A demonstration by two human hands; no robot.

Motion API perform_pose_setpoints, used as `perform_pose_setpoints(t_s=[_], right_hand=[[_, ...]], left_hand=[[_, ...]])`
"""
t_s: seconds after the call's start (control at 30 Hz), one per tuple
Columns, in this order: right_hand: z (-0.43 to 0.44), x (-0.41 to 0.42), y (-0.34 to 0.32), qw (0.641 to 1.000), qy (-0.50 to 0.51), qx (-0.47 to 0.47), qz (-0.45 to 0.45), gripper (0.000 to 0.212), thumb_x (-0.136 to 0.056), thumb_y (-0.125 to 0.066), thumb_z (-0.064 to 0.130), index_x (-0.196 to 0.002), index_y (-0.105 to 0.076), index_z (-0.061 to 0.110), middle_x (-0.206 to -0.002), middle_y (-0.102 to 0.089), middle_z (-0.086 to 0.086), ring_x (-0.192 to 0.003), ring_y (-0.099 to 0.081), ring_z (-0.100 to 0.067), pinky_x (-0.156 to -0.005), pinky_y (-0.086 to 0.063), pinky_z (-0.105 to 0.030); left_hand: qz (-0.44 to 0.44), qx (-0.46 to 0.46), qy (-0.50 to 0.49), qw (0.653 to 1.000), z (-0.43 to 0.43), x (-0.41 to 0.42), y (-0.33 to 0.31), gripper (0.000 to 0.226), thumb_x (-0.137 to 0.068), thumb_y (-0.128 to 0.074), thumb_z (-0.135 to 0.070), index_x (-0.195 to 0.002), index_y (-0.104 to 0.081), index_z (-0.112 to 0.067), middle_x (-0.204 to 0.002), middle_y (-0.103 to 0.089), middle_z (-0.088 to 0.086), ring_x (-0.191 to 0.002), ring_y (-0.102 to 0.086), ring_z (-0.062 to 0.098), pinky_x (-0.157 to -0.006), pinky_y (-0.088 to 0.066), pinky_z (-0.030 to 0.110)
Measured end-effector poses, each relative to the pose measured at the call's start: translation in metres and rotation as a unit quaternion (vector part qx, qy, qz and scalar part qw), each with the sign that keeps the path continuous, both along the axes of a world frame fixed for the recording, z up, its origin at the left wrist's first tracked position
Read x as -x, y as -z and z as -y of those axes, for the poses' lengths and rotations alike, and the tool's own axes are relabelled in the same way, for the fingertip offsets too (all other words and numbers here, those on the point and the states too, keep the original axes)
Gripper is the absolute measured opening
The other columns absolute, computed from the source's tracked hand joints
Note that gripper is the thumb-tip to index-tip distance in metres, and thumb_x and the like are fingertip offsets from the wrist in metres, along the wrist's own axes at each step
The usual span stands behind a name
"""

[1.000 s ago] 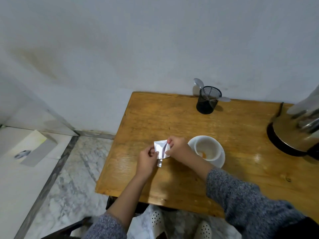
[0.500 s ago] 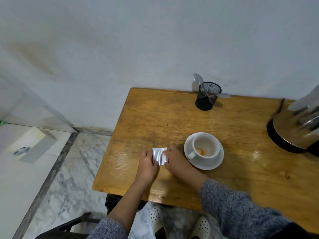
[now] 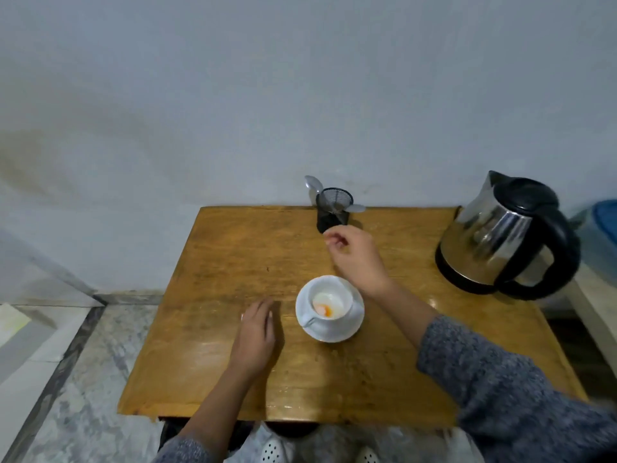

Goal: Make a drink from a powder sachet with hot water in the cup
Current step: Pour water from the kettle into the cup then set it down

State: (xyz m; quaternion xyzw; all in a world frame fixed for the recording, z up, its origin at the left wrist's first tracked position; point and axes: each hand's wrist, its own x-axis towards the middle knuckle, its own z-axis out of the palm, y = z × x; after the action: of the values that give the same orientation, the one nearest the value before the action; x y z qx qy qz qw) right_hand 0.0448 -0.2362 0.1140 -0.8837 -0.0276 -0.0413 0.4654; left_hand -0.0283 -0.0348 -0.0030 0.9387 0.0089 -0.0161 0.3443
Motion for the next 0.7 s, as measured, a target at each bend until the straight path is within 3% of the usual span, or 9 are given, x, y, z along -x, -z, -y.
perform_pose_setpoints(t_s=[0.1, 0.27, 0.37, 0.47, 0.57, 0.63, 0.7], right_hand=[[0.068, -0.010, -0.032, 0.989, 0.122, -0.030, 0.081, 0.019, -0.088, -0.054, 0.004, -0.100, -0.068, 0.005, -0.102, -0.068, -0.011, -0.087, -0.056, -0.012, -0.084, -0.046, -0.023], [0.181, -0.001, -0.063, 0.934, 0.319, -0.051, 0.152, 0.021, -0.092, -0.049, 0.010, -0.105, -0.065, 0.011, -0.111, -0.063, -0.005, -0.104, -0.056, -0.014, -0.091, -0.044, -0.023], [0.230, 0.009, -0.056, 0.891, 0.418, -0.047, 0.171, 0.022, -0.092, -0.046, 0.008, -0.104, -0.064, 0.009, -0.110, -0.059, -0.005, -0.107, -0.052, -0.016, -0.079, -0.034, -0.004], [0.261, 0.022, -0.038, 0.853, 0.484, -0.066, 0.183, 0.021, -0.092, -0.044, 0.010, -0.102, -0.063, 0.007, -0.106, -0.058, -0.009, -0.102, -0.053, -0.021, -0.072, -0.034, -0.007], [0.270, 0.033, -0.017, 0.822, 0.528, -0.144, 0.154, 0.017, -0.094, -0.045, 0.015, -0.096, -0.061, 0.010, -0.099, -0.057, -0.006, -0.088, -0.052, -0.015, -0.063, -0.038, 0.000], [0.267, 0.036, -0.003, 0.808, 0.539, -0.219, 0.094, 0.017, -0.095, -0.042, 0.020, -0.090, -0.057, 0.014, -0.092, -0.059, -0.005, -0.082, -0.054, -0.015, -0.062, -0.044, -0.010], [0.261, 0.039, 0.008, 0.800, 0.521, -0.298, 0.028, 0.028, -0.096, -0.038, 0.028, -0.086, -0.059, 0.013, -0.078, -0.063, -0.005, -0.063, -0.059, -0.014, -0.051, -0.047, -0.015]], left_hand=[[0.012, 0.086, 0.026, 0.996, 0.039, 0.000, -0.007, 0.029, -0.098, -0.035, -0.020, -0.119, -0.053, -0.015, -0.116, -0.057, 0.000, -0.110, -0.051, 0.016, -0.091, -0.036, 0.024], [0.034, 0.159, -0.063, 0.985, 0.084, 0.007, 0.003, 0.028, -0.098, -0.033, -0.016, -0.108, -0.056, -0.006, -0.102, -0.061, 0.009, -0.095, -0.055, 0.022, -0.077, -0.036, 0.030], [0.042, 0.173, -0.130, 0.975, 0.097, 0.008, 0.002, 0.026, -0.098, -0.032, -0.012, -0.101, -0.055, -0.002, -0.097, -0.057, 0.012, -0.088, -0.050, 0.021, -0.075, -0.033, 0.031], [0.061, 0.181, -0.162, 0.968, 0.103, 0.010, 0.006, 0.022, -0.097, -0.033, -0.009, -0.093, -0.053, -0.001, -0.092, -0.055, 0.014, -0.084, -0.048, 0.024, -0.073, -0.032, 0.032], [0.064, 0.177, -0.178, 0.966, 0.108, 0.014, 0.014, 0.020, -0.097, -0.033, -0.008, -0.092, -0.051, 0.000, -0.093, -0.052, 0.016, -0.086, -0.046, 0.026, -0.075, -0.032, 0.034], [0.056, 0.178, -0.189, 0.964, 0.112, 0.016, 0.017, 0.021, -0.098, -0.032, -0.009, -0.095, -0.050, 0.001, -0.096, -0.049, 0.018, -0.088, -0.043, 0.024, -0.078, -0.031, 0.034], [0.053, 0.178, -0.197, 0.963, 0.113, 0.015, 0.019, 0.022, -0.098, -0.031, -0.010, -0.096, -0.049, 0.004, -0.097, -0.048, 0.019, -0.089, -0.042, 0.024, -0.078, -0.030, 0.033]])
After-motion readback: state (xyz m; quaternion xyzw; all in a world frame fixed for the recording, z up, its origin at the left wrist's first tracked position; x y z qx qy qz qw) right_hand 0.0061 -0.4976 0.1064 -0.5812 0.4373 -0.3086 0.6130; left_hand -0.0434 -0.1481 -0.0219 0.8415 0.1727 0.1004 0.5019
